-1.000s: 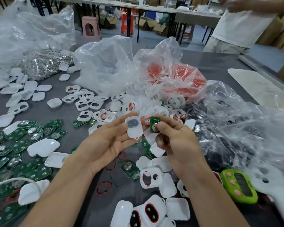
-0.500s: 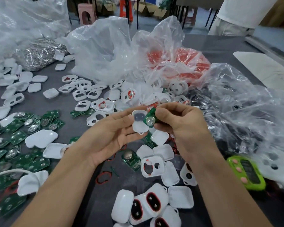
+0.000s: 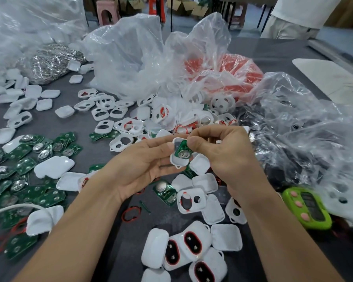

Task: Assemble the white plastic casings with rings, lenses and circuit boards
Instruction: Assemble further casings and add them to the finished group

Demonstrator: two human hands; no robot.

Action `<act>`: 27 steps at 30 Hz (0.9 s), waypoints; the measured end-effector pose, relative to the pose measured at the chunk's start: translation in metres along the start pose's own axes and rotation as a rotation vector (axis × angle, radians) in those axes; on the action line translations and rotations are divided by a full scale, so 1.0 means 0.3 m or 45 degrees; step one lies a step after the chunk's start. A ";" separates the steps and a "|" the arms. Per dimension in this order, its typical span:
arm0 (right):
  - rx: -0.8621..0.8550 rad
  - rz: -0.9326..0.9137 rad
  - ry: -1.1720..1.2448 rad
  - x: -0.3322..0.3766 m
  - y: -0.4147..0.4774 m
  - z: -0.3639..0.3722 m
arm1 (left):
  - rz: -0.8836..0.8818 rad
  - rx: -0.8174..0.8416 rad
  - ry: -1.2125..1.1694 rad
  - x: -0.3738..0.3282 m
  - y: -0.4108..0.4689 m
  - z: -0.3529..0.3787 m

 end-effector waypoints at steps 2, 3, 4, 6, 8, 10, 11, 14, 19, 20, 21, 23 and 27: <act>0.030 0.006 -0.005 -0.003 0.000 0.004 | 0.005 0.018 0.000 0.001 -0.001 0.002; 0.032 0.002 -0.021 -0.005 -0.001 0.005 | 0.003 0.022 -0.001 0.001 -0.001 0.003; 0.022 -0.017 -0.050 -0.006 -0.001 0.006 | 0.000 0.022 -0.002 0.003 0.000 0.005; -0.015 -0.077 -0.096 -0.005 0.000 0.009 | -0.001 0.016 0.000 0.005 0.002 0.004; -0.049 -0.137 -0.101 -0.004 -0.002 0.014 | 0.006 0.022 -0.009 0.004 0.003 0.006; -0.081 -0.187 -0.092 -0.005 -0.005 0.021 | 0.011 0.016 -0.030 0.003 0.001 0.008; -0.099 -0.206 -0.090 -0.004 -0.007 0.024 | 0.009 0.011 -0.041 0.002 0.000 0.009; -0.147 -0.249 -0.095 -0.003 -0.013 0.029 | 0.006 0.004 -0.081 0.001 -0.004 0.017; -0.166 -0.297 -0.101 -0.002 -0.017 0.029 | -0.001 -0.006 -0.089 -0.003 -0.008 0.023; -0.166 -0.302 -0.098 -0.002 -0.018 0.029 | 0.000 -0.007 -0.084 -0.003 -0.008 0.024; -0.166 -0.305 -0.099 -0.001 -0.018 0.030 | 0.002 -0.006 -0.080 -0.004 -0.009 0.025; -0.167 -0.312 -0.119 0.000 -0.019 0.032 | 0.009 -0.002 -0.078 -0.004 -0.009 0.025; -0.203 -0.339 -0.170 0.005 -0.026 0.032 | 0.017 0.004 -0.072 -0.004 -0.011 0.027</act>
Point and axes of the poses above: each hand's wrist, its own y-axis towards the middle knuckle, its own z-axis out of the palm, x = y × z, the point moved 4 cm from there along y, towards the middle knuckle, and after that the axes turned 2 degrees about z, right-handed, at the moved point
